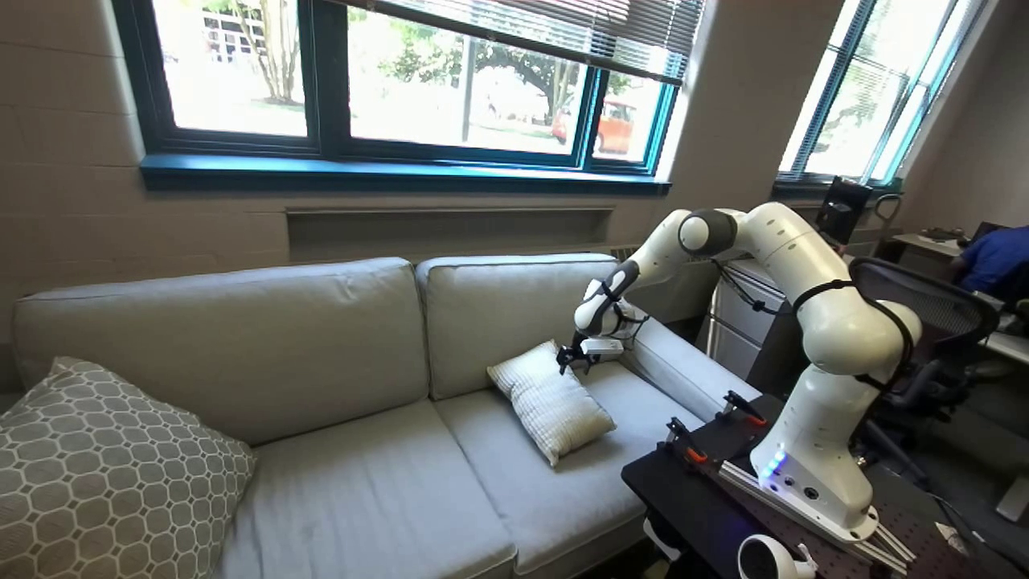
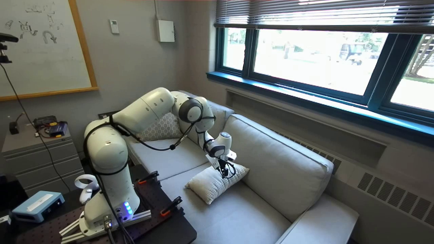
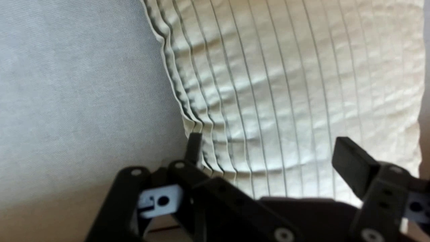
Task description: Move white pillow to the right arm rest side of the couch
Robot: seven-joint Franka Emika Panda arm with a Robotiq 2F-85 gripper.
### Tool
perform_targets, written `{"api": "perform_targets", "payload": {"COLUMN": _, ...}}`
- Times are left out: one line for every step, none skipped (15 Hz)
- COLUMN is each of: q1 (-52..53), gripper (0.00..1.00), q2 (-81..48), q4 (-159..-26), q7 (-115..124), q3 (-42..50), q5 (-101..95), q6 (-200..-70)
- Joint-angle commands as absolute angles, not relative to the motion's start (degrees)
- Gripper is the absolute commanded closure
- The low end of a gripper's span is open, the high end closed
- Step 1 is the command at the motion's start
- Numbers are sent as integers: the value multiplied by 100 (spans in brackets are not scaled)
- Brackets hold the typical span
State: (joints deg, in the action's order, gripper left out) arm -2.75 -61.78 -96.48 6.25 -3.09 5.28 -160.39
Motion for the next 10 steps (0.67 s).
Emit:
{"api": "perform_targets", "payload": {"q1": -699, "gripper": 0, "q2": -7190, "q4": -8249, "q7": 240, "q3": -750, "q5": 748, "q6": -15531}}
{"api": "perform_targets", "payload": {"q1": -783, "gripper": 0, "q2": -7416, "q4": -7951, "q7": 144, "q3": -866, "q5": 783, "q6": -15376}}
{"api": "perform_targets", "payload": {"q1": -857, "gripper": 0, "q2": -7628, "q4": -7668, "q7": 37, "q3": -982, "q5": 827, "q6": -15211}}
{"api": "perform_targets", "payload": {"q1": -906, "gripper": 0, "q2": -7851, "q4": -7384, "q7": -67, "q3": -1081, "q5": 863, "q6": -15026}}
{"api": "perform_targets", "payload": {"q1": -922, "gripper": 0, "q2": -8054, "q4": -7110, "q7": -145, "q3": -1134, "q5": 891, "q6": -14835}}
{"api": "perform_targets", "payload": {"q1": -926, "gripper": 0, "q2": -8257, "q4": -6851, "q7": -215, "q3": -1163, "q5": 919, "q6": -14654}}
{"api": "perform_targets", "payload": {"q1": -910, "gripper": 0, "q2": -8447, "q4": -6594, "q7": -255, "q3": -1160, "q5": 938, "q6": -14490}}
{"api": "perform_targets", "payload": {"q1": -885, "gripper": 0, "q2": -8653, "q4": -6325, "q7": -274, "q3": -1127, "q5": 950, "q6": -14345}}
{"api": "perform_targets", "payload": {"q1": -921, "gripper": 25, "q2": -8881, "q4": -6030, "q7": -203, "q3": -1161, "q5": 808, "q6": -14211}}
{"api": "perform_targets", "payload": {"q1": -883, "gripper": 25, "q2": -9068, "q4": -5773, "q7": -158, "q3": -1098, "q5": 799, "q6": -14100}}
